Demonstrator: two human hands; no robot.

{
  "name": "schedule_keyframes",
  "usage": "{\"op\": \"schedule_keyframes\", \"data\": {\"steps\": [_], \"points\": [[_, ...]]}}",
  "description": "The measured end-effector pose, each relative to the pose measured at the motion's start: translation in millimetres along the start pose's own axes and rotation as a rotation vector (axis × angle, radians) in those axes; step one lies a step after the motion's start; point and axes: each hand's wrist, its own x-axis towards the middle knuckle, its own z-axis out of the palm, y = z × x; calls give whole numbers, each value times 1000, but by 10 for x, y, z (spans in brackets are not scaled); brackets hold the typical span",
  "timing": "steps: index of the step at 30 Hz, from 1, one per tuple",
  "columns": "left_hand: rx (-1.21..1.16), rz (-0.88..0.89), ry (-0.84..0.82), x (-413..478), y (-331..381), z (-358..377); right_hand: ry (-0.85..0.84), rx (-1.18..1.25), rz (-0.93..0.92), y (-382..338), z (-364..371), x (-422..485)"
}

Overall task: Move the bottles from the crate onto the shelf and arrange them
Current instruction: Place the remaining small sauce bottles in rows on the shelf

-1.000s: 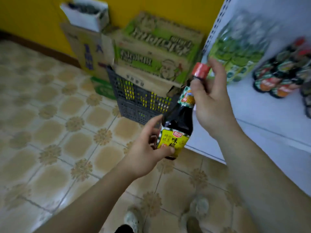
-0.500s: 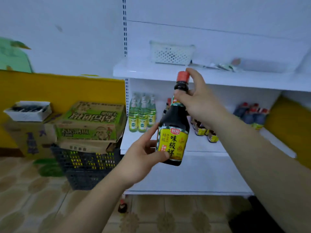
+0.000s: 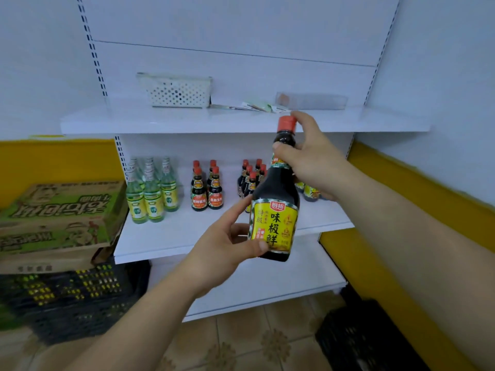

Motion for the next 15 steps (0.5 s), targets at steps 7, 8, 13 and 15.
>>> {"op": "schedule_keyframes", "data": {"steps": [7, 8, 13, 15], "points": [[93, -135, -35, 562, -709, -60, -53, -109, 57, 700, 299, 340], [106, -157, -37, 666, -843, -100, -57, -119, 68, 808, 374, 413], [166, -270, -46, 1298, -1467, -356, -108, -118, 102, 1337, 674, 905], [207, -295, -33, 1552, -1643, -468, -115, -113, 131, 1519, 746, 1105]]}}
